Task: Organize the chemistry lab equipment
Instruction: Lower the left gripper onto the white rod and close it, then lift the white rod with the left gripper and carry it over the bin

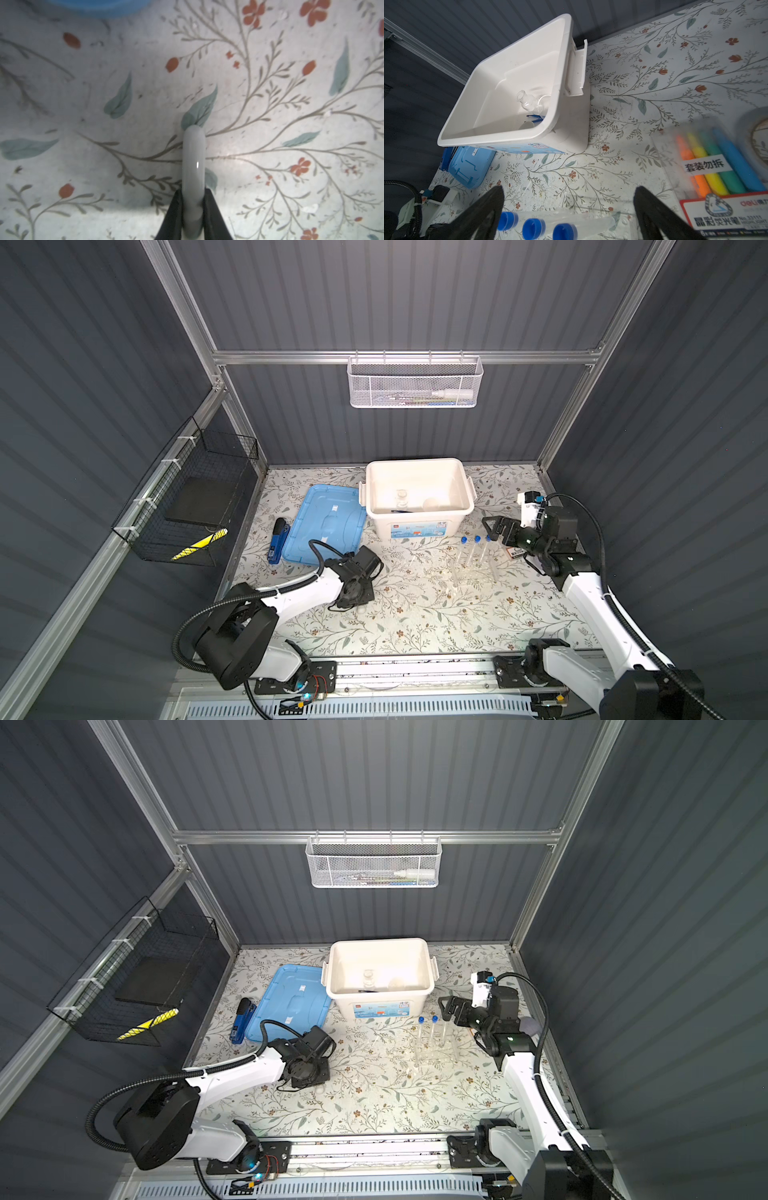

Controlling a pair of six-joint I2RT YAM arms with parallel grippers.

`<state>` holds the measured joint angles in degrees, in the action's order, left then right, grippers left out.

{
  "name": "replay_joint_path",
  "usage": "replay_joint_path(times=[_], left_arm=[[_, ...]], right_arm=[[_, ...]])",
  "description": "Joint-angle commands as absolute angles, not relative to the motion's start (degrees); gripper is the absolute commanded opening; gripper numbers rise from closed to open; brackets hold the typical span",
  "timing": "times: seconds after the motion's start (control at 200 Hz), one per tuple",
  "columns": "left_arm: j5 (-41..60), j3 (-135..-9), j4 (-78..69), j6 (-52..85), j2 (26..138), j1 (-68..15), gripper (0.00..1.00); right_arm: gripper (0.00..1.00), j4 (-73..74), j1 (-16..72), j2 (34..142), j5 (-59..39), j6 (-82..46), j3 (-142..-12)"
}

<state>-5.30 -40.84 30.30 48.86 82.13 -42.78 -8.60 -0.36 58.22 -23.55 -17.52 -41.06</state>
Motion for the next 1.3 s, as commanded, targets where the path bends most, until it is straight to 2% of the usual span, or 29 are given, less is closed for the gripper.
replay_joint_path(times=[0.0,0.19,0.565,0.965,1.291], left_arm=[[-2.8,-42.0,27.8,47.2,85.5,-43.5,0.15],[-1.9,-47.4,24.7,46.1,90.9,-44.6,0.13],[-2.0,-67.3,26.3,39.4,103.0,-49.2,0.11],[-2.1,-84.7,31.1,33.8,103.6,-49.7,0.11],[-1.6,-92.3,32.2,32.1,102.5,-49.6,0.10]], right_arm=[[0.99,-9.6,-0.8,56.9,-22.7,-16.4,-42.3],[0.99,-9.8,-1.1,56.6,-22.7,-16.5,-42.2],[0.99,-9.1,-1.4,57.0,-23.0,-17.1,-41.8],[0.99,-7.2,-1.5,58.8,-24.8,-18.3,-42.4],[0.99,-6.2,-1.5,61.1,-26.3,-19.5,-44.0]])
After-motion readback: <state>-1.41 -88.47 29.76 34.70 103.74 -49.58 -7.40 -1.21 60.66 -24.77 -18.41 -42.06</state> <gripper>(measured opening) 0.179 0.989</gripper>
